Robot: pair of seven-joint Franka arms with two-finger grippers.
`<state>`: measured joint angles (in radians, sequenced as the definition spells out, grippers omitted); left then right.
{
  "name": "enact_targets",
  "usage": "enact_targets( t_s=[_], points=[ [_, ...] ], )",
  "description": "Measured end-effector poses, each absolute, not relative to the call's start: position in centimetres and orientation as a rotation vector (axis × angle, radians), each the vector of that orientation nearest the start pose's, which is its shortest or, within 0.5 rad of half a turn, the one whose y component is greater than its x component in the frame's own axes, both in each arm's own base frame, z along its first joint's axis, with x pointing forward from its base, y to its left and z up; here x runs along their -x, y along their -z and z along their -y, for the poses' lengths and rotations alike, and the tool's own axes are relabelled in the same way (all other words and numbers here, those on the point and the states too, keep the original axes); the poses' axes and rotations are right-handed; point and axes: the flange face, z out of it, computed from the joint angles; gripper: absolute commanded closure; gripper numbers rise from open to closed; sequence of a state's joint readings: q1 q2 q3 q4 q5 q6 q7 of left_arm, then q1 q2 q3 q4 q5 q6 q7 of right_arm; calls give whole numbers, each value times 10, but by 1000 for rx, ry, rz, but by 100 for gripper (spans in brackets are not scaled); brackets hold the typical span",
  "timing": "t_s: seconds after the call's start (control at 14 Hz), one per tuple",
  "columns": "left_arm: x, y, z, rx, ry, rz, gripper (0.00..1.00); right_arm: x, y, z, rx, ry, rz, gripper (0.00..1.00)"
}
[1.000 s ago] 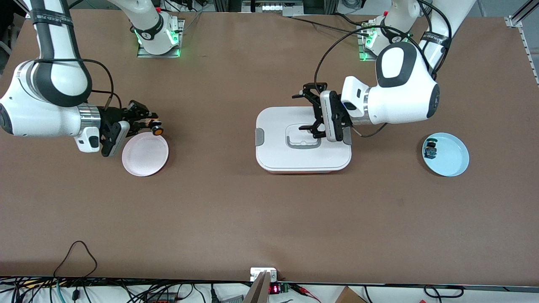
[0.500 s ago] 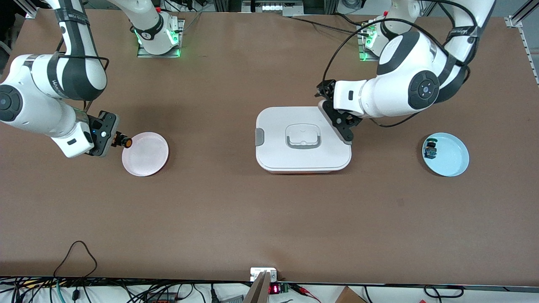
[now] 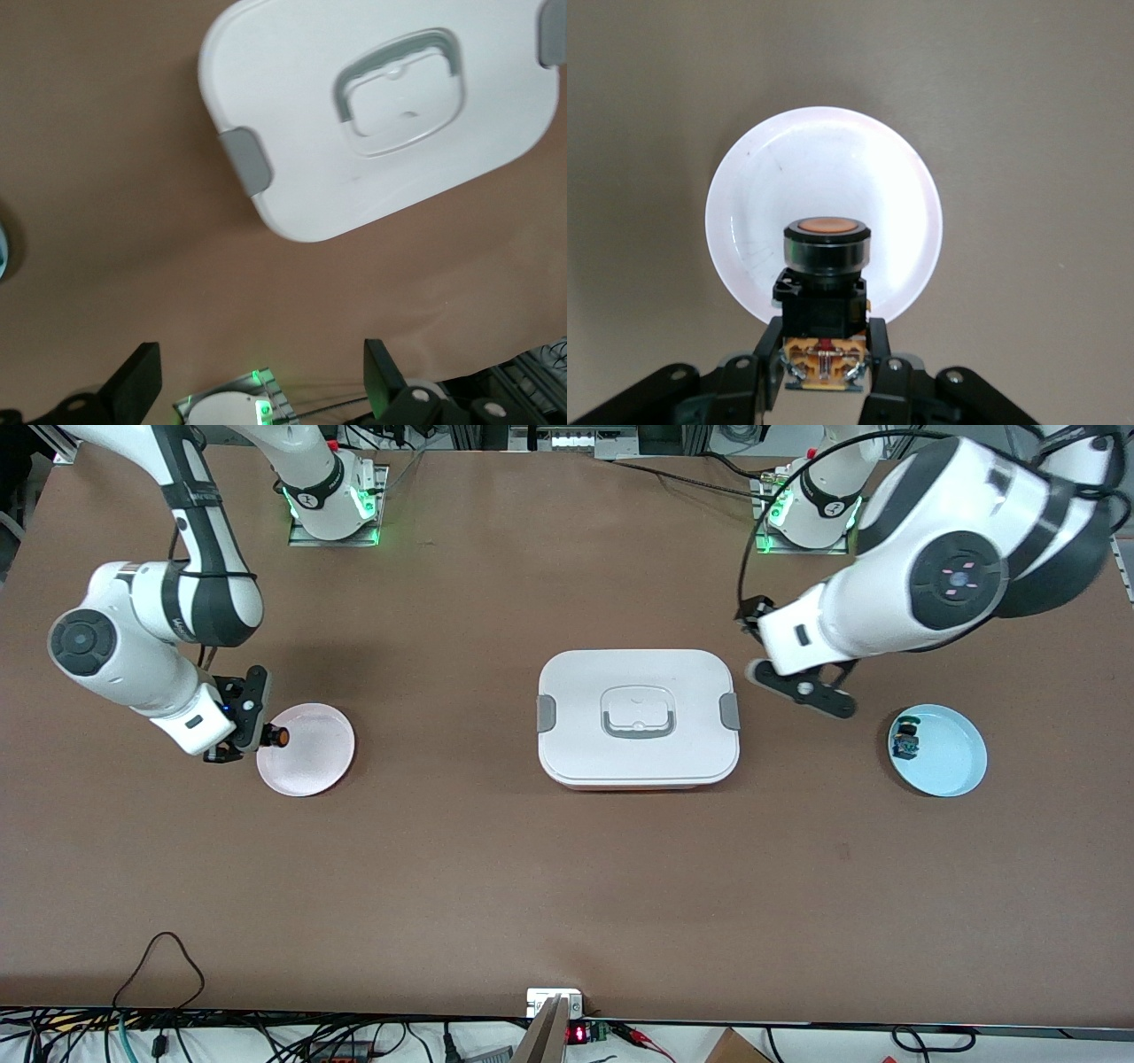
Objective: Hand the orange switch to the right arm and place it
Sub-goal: 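Carry the switch with the right gripper over the white plate while the left gripper withdraws, then lower the switch onto the white plate and open the right gripper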
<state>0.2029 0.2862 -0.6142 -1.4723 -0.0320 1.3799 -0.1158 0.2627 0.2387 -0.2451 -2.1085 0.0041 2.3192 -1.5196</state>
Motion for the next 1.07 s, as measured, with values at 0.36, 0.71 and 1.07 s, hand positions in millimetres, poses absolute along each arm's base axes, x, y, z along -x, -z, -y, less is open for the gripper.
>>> enact_targets(
  t_s=[0.36, 0.71, 1.07],
  points=[
    [-577, -577, 78, 3166, -327, -53, 0, -558, -250, -11, 2200, -55, 2332, 100],
    [-555, -586, 29, 3084, -75, -251, 0, -549, -215, -11, 2198, -57, 2356, 100],
    [-546, -577, 20, 3080, -62, -247, 0, -543, -191, -16, 2190, -53, 2382, 91]
  ],
)
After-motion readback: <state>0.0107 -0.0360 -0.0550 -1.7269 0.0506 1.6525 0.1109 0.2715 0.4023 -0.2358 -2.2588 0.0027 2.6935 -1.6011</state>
